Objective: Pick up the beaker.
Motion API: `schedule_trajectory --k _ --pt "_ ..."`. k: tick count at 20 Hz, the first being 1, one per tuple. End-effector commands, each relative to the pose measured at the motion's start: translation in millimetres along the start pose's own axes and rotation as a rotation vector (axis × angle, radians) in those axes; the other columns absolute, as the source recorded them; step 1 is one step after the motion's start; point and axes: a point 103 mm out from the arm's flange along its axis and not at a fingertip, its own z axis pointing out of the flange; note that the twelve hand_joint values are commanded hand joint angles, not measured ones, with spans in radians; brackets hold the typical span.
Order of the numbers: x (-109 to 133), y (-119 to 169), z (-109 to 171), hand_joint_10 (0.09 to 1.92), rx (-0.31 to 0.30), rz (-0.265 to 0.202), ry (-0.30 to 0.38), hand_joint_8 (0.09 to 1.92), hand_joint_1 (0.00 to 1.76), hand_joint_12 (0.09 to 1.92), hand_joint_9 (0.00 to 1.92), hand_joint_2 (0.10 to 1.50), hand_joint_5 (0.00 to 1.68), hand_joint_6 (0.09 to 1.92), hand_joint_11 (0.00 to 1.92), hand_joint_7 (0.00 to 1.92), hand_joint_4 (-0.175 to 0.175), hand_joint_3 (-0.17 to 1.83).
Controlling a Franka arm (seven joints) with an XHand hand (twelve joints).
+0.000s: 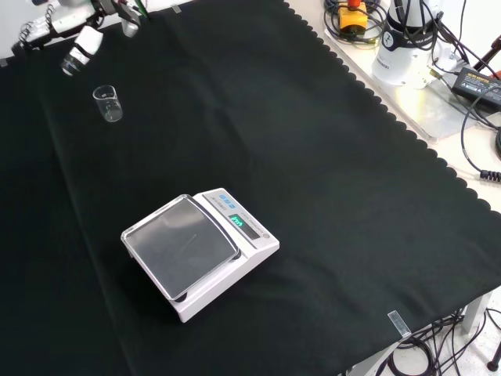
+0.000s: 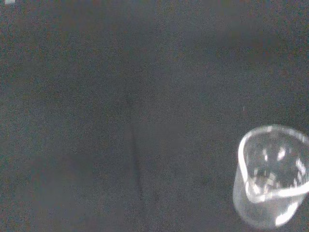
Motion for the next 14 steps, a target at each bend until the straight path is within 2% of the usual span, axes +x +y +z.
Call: schedule_trajectory --k 1,4,8,14 --pt "4 -66 73 0.44 0.150 0.040 -0.055 0.29 0.06 1.28 0.00 0.98 0.06 0.09 0.00 0.00 -0.067 0.17" --pt "-13 -70 91 0.47 0.163 0.053 -0.022 0.31 0.06 1.30 0.00 0.98 0.06 0.09 0.00 0.00 -0.067 0.17" --pt "-34 -67 112 0.49 0.217 0.071 -0.007 0.32 0.06 1.31 0.00 0.98 0.06 0.09 0.00 0.00 -0.067 0.17" --pt "-54 -60 128 0.49 0.263 0.087 0.018 0.32 0.06 1.32 0.00 0.98 0.06 0.09 0.00 0.00 -0.068 0.17"
